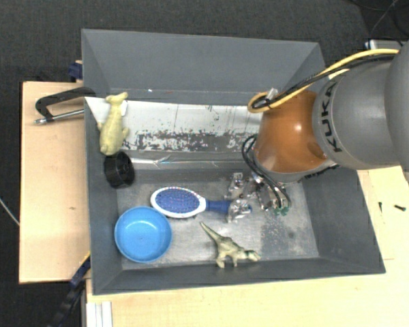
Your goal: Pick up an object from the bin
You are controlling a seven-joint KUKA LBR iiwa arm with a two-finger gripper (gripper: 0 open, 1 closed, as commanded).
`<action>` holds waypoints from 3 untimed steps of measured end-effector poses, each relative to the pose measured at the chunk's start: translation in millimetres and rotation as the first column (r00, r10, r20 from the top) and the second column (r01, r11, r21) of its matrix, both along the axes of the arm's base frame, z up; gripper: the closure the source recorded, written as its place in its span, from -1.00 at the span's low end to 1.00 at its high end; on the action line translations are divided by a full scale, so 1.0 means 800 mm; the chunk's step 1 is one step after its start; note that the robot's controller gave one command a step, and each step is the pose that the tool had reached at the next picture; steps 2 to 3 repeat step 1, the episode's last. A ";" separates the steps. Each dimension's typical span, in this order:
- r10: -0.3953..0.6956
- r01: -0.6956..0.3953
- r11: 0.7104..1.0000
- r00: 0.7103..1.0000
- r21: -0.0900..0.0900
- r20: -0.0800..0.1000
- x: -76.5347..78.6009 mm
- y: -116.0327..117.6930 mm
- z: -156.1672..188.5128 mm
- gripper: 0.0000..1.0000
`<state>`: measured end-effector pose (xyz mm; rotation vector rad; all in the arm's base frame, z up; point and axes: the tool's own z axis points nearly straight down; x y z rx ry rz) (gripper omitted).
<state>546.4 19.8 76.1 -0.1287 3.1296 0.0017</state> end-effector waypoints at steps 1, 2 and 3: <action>-0.004 0.004 1.000 1.000 -0.001 0.003 -0.016 -0.004 0.193 1.00; -0.004 0.004 1.000 1.000 -0.001 0.003 -0.016 -0.004 0.193 1.00; -0.004 0.004 1.000 1.000 -0.001 0.003 -0.016 -0.004 0.193 1.00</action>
Offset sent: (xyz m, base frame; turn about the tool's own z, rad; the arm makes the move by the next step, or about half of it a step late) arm -0.0148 -0.0042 0.1495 0.0033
